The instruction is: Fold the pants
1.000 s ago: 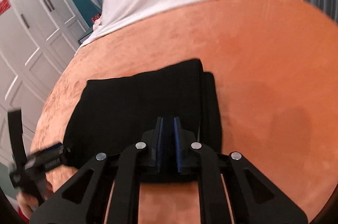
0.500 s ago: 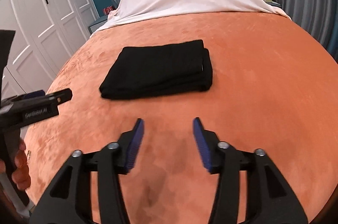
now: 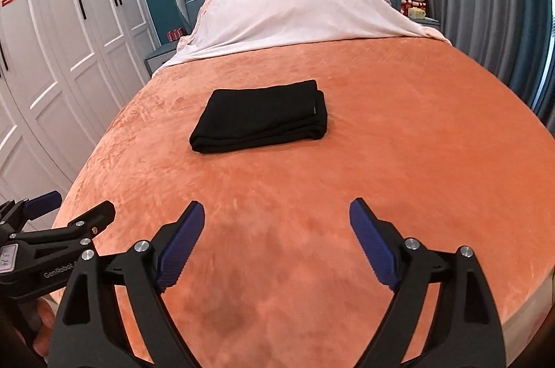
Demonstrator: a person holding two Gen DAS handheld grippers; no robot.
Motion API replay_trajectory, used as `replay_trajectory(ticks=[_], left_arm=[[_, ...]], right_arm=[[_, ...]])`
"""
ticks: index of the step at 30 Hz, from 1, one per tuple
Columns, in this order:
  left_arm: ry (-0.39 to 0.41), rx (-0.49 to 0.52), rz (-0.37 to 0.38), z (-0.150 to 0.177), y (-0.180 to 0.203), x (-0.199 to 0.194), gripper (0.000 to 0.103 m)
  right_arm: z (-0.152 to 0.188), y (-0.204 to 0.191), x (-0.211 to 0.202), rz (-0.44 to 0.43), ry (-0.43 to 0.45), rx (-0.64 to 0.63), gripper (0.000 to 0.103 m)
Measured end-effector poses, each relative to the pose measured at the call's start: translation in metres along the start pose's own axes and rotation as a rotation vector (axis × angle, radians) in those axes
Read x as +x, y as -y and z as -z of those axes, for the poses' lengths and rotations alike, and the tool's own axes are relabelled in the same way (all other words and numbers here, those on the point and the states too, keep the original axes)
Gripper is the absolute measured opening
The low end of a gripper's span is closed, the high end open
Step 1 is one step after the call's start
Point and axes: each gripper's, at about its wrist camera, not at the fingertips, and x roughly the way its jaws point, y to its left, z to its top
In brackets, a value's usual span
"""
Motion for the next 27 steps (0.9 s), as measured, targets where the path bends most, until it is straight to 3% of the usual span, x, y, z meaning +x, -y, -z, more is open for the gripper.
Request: replay_trajectory(ticks=[11, 15, 19, 21, 25, 27], left_arm=[[0.076, 0.008, 0.032, 0.025, 0.006, -0.052, 0.092], [0.088, 0.011, 0.076, 0.03, 0.008, -0.058, 0.092], [0.146, -0.047, 0.089, 0.038, 0.005, -0.066, 0.092], [0.152, -0.034, 0.071, 0.039, 0.007, -0.067, 0.092], [0.142, -0.021, -0.055, 0.038, 0.009, -0.069, 0.092], [0.126, -0.024, -0.041, 0.04, 0.009, -0.07, 0.092]], right_arm=[[0.021, 0.008, -0.05, 0.025, 0.05, -0.008, 0.084], [0.025, 0.01, -0.058, 0.021, 0.06, 0.001, 0.085], [0.029, 0.012, -0.062, 0.017, 0.062, 0.009, 0.085], [0.03, 0.013, -0.063, 0.016, 0.06, 0.012, 0.085], [0.033, 0.016, -0.062, 0.017, 0.049, 0.012, 0.085], [0.036, 0.016, -0.061, 0.019, 0.04, 0.015, 0.085]])
